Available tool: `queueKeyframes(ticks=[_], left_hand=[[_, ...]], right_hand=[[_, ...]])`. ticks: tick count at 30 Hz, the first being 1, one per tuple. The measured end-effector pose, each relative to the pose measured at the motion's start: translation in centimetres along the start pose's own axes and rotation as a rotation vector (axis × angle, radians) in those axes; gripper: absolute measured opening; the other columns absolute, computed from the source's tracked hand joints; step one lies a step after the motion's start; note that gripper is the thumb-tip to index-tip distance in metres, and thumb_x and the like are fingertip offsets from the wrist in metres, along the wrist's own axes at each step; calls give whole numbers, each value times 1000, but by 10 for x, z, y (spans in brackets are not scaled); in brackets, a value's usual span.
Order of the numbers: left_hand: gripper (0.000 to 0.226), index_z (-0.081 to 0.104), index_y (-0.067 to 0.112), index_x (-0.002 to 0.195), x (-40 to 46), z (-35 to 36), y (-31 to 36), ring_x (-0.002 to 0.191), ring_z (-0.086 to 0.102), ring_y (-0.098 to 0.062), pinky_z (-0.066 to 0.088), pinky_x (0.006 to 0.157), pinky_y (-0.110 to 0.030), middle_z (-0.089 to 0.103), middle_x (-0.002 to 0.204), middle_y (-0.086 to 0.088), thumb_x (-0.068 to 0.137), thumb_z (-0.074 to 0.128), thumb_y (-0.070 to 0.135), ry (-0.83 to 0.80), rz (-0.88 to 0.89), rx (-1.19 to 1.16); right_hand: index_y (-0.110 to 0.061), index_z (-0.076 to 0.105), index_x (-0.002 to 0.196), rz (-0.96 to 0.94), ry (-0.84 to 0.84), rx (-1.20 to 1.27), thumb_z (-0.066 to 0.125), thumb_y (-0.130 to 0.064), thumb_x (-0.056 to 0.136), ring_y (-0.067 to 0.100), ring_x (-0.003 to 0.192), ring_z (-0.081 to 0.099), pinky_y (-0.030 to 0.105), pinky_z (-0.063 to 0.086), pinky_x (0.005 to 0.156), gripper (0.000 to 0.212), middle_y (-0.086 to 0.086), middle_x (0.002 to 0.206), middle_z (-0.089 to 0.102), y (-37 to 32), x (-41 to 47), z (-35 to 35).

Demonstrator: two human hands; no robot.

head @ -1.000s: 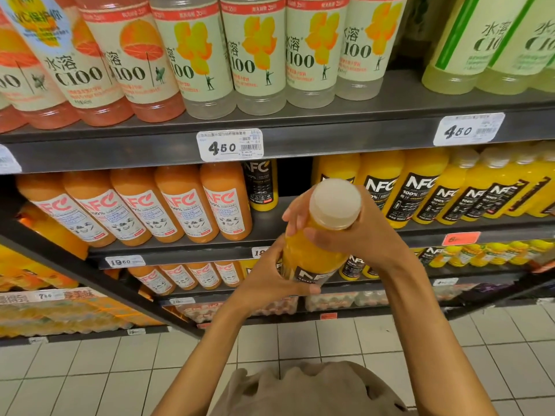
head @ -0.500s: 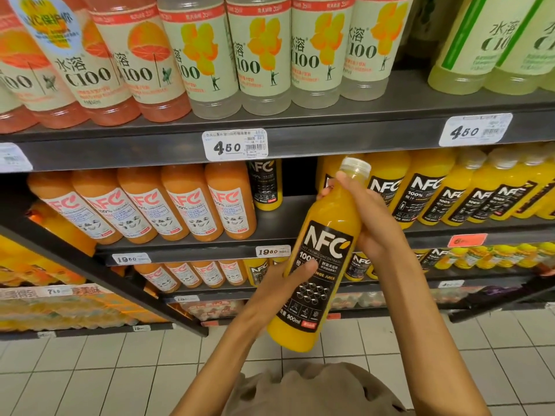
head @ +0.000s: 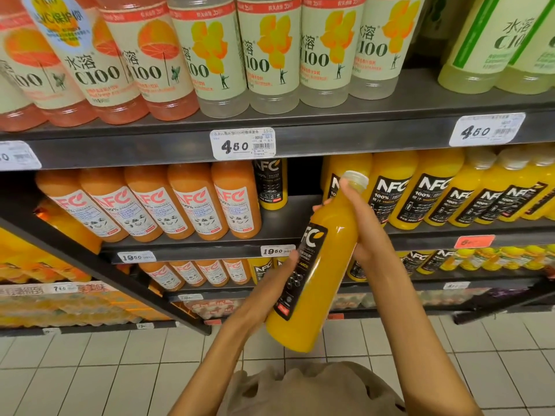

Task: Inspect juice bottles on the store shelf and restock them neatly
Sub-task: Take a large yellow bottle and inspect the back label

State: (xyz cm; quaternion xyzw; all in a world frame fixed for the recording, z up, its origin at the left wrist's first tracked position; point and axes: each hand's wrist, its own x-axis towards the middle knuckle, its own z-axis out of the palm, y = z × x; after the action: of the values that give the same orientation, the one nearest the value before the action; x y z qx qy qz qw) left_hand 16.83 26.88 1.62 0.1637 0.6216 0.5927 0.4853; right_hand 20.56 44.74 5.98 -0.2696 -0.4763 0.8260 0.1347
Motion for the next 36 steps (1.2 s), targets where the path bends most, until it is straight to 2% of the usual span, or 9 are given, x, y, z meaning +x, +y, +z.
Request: queueKeyframes(ticks=[3,5,7,12,16,22,26,31,36], left_hand=[[48,58,39,108,3,2,2,95,68,-5,54,74,-17,69,105,10,76,35,66,37,20,98],[51,60,34,109,6,4,1,92,69,-11,56,74,-23,71,104,2,76,36,65,57,-2,85],[56,61,31,112,6,2,2,96,69,-20,57,84,-37,71,106,-6,74,39,65,38,-26,-14],[67,66,24,118,8,-6,-2,97,66,-29,50,91,-47,68,112,-13,68,52,67,-89,-189,-424],[85,49,17,136,11,-1,-8,100,61,-34,46,91,-51,60,118,-19,71,48,71,-186,-256,-538],[55,68,39,109,8,-9,-2,108,65,-20,56,81,-31,67,119,-4,78,39,73,4,-39,-194],[61,65,52,106,11,1,4,110,64,-15,48,98,-42,68,116,7,61,43,89,48,92,6],[58,64,56,97,15,4,1,97,67,-4,54,72,-17,71,102,18,61,37,92,129,182,93],[53,67,50,99,11,-1,3,101,67,-7,53,76,-16,71,106,16,68,39,83,124,258,70]], right_hand=[[-15,66,89,-17,141,-62,65,-52,81,23,81,71,37,59,73,39,10,87,73,1,1,6],[-16,67,88,16,165,-101,64,-54,81,24,85,71,40,57,78,38,8,88,73,-2,1,7],[-18,69,94,63,110,-158,60,-57,81,26,91,71,43,55,83,42,9,96,74,-7,2,5],[-15,64,112,16,-148,-4,54,-55,80,27,104,66,45,52,93,53,9,111,70,-7,4,4],[-12,67,94,5,-222,157,54,-51,83,30,97,67,43,55,83,43,12,98,72,-3,5,13],[-11,64,94,-38,13,-38,62,-49,82,21,76,71,35,60,71,40,10,86,74,-5,4,22],[-14,67,89,-110,94,-146,62,-47,85,18,71,70,32,58,69,34,10,85,73,-6,0,31],[-15,67,95,-137,-47,-183,67,-51,74,16,80,72,24,56,63,41,6,92,75,-10,-8,26],[-15,70,96,-230,-262,-319,59,-40,85,21,101,67,34,56,82,29,8,107,71,-20,-16,22]])
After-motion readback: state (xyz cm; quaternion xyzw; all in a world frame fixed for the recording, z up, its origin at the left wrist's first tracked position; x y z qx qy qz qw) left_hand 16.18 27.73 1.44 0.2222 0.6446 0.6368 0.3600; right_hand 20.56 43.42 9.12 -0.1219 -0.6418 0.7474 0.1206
